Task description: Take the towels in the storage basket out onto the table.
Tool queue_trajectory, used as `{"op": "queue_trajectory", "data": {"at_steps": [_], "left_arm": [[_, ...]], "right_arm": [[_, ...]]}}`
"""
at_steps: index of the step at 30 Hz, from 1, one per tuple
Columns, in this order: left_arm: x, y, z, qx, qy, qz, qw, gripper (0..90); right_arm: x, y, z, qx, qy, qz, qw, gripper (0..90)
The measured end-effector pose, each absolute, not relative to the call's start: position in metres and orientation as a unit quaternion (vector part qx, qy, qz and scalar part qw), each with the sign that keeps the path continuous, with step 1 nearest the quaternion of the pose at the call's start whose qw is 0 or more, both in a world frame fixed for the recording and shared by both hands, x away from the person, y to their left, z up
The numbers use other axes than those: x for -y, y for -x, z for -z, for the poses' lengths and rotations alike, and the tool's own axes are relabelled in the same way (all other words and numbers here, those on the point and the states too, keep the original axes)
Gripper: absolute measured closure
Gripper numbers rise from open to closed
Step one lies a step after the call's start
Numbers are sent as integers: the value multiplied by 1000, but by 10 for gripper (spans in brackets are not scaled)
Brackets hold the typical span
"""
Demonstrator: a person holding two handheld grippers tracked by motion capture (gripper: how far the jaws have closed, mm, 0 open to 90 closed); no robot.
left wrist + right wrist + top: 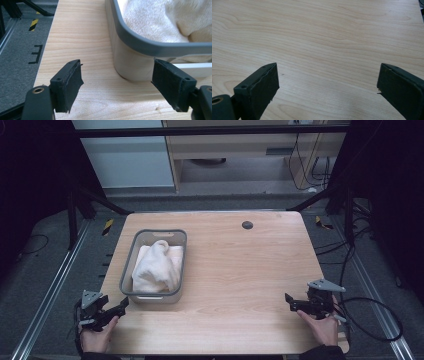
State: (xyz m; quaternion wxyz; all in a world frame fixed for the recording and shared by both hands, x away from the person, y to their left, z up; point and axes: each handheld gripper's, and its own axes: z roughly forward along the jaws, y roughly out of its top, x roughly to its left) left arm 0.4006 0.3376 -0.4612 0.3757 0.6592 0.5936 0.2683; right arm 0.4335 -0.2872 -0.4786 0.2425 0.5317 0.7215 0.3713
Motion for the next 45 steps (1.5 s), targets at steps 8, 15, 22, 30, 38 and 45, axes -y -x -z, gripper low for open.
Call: {"op": "queue_trajectory", "data": {"at_steps": [8, 15, 22, 30, 38, 45], "left_arm": [[-336, -396, 450, -583, -657, -281, 387, 217], [-336, -396, 443, -574, -660, -283, 393, 219], [-334, -396, 434, -575, -655, -280, 403, 231], [-330, -400, 423, -564, -661, -272, 413, 250], [-327, -403, 410, -553, -665, -281, 416, 247], [-322, -409, 398, -543, -674, -280, 415, 250]], "right_arm": [[281, -422, 475, -709, -525, -397, 253, 109], [278, -421, 473, -704, -522, -410, 251, 142], [272, -421, 473, -710, -518, -408, 247, 142], [272, -421, 473, -711, -518, -409, 244, 142], [271, -420, 474, -714, -515, -405, 247, 140], [272, -420, 475, -712, -517, -405, 250, 140]]}}
